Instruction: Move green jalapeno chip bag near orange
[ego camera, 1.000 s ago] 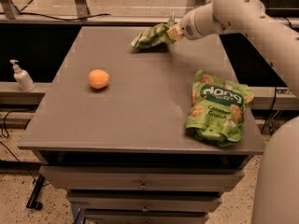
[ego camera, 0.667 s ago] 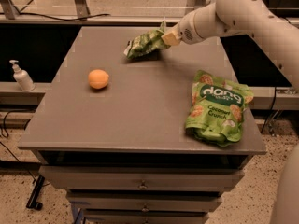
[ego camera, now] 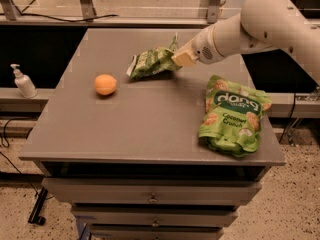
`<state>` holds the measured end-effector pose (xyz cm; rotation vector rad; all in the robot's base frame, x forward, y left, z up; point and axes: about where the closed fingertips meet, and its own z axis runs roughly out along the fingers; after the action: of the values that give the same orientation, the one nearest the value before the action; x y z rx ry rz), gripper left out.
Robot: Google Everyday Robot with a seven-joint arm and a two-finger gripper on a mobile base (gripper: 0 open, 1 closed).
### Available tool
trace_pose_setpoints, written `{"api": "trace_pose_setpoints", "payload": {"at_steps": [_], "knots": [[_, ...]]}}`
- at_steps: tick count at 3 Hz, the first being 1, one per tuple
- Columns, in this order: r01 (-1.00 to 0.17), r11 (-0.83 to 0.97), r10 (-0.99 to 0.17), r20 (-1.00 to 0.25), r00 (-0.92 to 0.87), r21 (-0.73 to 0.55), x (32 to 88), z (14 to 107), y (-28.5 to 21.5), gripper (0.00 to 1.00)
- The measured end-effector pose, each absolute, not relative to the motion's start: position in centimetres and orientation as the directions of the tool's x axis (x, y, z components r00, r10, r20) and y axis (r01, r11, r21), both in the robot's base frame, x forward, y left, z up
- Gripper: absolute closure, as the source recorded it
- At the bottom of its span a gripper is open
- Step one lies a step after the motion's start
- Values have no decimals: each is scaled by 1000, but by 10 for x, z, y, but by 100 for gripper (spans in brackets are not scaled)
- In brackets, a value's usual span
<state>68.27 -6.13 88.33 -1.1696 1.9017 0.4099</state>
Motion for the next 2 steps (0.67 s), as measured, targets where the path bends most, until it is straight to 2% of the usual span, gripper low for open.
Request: {"api": "trace_pose_setpoints", "payload": {"at_steps": [2], "knots": [[-911, 392, -634, -756, -166, -129, 628, 865, -72, 100]]}}
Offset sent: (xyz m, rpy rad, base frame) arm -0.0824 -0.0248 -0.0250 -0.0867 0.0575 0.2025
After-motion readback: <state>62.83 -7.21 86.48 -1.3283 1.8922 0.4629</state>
